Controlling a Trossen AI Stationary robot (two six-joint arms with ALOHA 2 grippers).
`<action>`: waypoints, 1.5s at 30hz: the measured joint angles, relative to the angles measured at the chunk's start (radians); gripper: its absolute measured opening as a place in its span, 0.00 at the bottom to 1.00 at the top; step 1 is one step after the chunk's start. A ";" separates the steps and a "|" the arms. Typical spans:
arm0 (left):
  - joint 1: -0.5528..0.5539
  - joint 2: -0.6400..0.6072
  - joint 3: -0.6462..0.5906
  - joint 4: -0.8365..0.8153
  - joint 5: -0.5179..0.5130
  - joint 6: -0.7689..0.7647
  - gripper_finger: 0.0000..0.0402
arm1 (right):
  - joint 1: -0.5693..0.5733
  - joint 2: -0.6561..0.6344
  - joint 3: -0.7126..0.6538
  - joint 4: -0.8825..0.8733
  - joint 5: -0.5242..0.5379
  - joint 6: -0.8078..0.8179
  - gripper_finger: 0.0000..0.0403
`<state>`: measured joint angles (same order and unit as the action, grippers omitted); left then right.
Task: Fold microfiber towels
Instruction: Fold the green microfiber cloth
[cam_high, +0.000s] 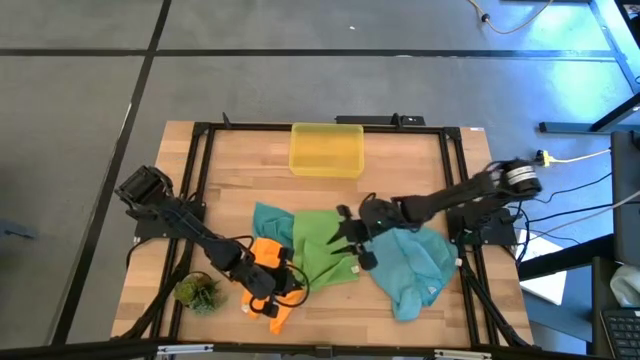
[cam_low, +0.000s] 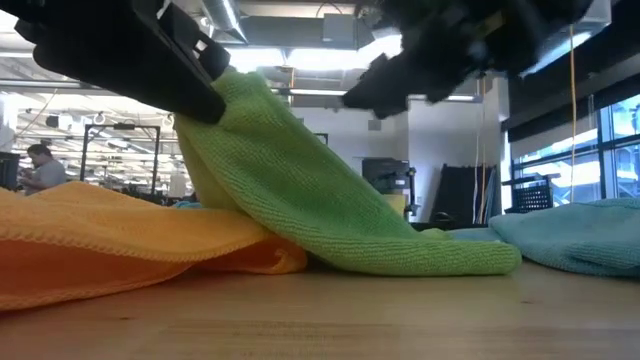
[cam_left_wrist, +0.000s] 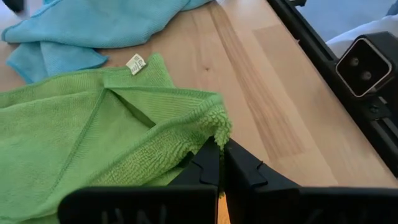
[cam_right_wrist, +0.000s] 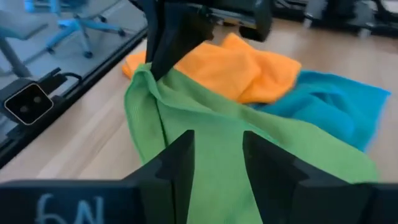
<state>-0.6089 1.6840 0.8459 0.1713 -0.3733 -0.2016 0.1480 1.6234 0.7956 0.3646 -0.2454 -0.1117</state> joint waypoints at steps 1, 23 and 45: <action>0.001 0.000 0.000 -0.002 0.000 0.000 0.00 | -0.010 0.034 0.005 0.038 -0.024 -0.011 0.34; -0.007 0.000 0.000 -0.003 0.000 -0.006 0.00 | -0.114 0.365 0.390 -0.261 -0.064 -0.288 0.46; -0.006 0.000 0.000 -0.005 -0.002 -0.009 0.00 | -0.114 0.430 0.389 -0.238 -0.067 -0.287 0.31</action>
<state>-0.6147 1.6840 0.8463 0.1661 -0.3748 -0.2104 0.0345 2.0537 1.1847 0.1268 -0.3128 -0.3985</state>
